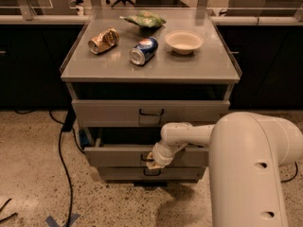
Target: Open middle drawer
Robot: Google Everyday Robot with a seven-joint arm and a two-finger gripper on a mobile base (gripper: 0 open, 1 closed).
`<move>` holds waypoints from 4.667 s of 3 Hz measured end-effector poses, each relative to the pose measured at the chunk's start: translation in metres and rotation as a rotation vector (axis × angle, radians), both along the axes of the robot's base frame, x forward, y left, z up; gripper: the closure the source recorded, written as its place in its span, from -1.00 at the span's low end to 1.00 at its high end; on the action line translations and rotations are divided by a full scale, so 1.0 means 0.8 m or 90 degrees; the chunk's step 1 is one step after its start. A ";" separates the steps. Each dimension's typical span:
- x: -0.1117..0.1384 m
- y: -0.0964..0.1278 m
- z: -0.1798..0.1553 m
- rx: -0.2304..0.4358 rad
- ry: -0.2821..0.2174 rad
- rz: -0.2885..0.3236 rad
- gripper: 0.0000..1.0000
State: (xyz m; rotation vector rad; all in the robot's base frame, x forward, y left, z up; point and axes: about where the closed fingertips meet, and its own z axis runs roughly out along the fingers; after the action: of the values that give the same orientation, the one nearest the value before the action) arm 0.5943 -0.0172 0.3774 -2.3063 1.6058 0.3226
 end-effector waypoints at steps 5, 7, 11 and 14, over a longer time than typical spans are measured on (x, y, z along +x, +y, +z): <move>-0.011 0.009 0.009 0.001 -0.008 -0.010 1.00; -0.022 0.010 0.012 0.002 -0.001 -0.008 1.00; -0.037 0.016 0.011 0.003 0.004 -0.013 1.00; -0.042 0.022 0.015 0.003 -0.004 -0.008 1.00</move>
Offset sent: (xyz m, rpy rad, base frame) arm -0.0591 -0.0086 0.0340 -0.0471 0.0052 -0.0332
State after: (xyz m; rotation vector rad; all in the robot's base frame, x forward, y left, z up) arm 0.5604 0.0004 0.3894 -2.2895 1.6144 0.3155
